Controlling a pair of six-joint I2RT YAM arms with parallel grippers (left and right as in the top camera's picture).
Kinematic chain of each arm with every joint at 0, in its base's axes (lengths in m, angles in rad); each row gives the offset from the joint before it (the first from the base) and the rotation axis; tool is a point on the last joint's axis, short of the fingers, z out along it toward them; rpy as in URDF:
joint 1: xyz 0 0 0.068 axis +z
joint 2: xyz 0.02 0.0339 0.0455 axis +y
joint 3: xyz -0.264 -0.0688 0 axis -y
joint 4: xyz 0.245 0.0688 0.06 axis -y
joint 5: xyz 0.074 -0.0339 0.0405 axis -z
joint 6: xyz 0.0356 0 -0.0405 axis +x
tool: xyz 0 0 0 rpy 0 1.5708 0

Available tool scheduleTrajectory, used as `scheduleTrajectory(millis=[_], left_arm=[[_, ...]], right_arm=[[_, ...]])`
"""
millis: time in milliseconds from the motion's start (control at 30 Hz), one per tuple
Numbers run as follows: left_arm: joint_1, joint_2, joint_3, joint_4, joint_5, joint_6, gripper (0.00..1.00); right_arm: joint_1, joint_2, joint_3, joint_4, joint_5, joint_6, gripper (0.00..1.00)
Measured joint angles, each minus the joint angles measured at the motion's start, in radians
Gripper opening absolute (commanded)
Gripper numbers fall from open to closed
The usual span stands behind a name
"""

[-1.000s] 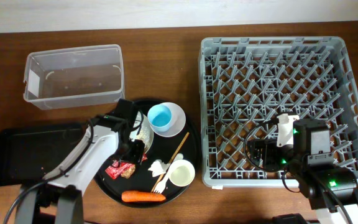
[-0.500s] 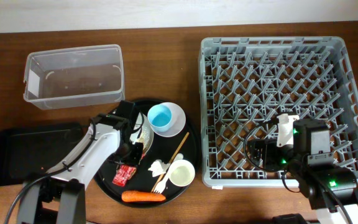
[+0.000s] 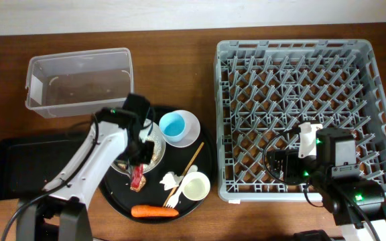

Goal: Sort waste into correct bins and load items into the dishwasher rack
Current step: 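Carry the wrapper to the clear bin and release it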

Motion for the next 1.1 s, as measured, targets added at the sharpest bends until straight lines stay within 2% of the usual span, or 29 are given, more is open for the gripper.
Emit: scheduleTrajectory(millis=[133, 300, 533, 633, 767, 900, 1033, 1067, 1100], left_arm=[[0.0, 0.003, 0.177, -0.039, -0.035, 0.0, 0.01], [0.02, 0.003, 0.328, 0.01, -0.106, 0.0, 0.0], [0.195, 0.005, 0.34, 0.291, -0.1, 0.0, 0.01], [0.259, 0.023, 0.343, 0.431, -0.08, 0.0, 0.05], [0.301, 0.093, 0.345, 0.607, -0.066, -0.002, 0.06], [0.304, 0.177, 0.346, 0.687, -0.062, -0.003, 0.06], [0.304, 0.275, 0.346, 0.705, -0.06, 0.0, 0.34], [0.304, 0.291, 0.346, 0.702, -0.059, -0.009, 0.46], [0.304, 0.301, 0.346, 0.697, -0.059, -0.008, 0.5]], right_arm=[[0.0, 0.0, 0.0, -0.002, 0.0, 0.0, 0.99], [0.0, 0.0, 0.0, -0.006, 0.0, 0.001, 0.99], [0.0, 0.0, 0.0, -0.016, 0.0, 0.0, 0.99], [-0.001, 0.0, 0.0, -0.018, 0.0, 0.001, 0.99], [-0.001, 0.0, 0.0, -0.027, 0.0, 0.0, 0.99], [-0.001, 0.0, 0.0, -0.04, 0.0, 0.0, 0.99], [-0.001, 0.0, 0.0, -0.041, 0.0, 0.0, 0.99], [-0.001, 0.0, 0.0, -0.041, 0.0, 0.0, 0.99], [-0.001, 0.0, 0.0, -0.041, 0.0, 0.0, 0.99]])
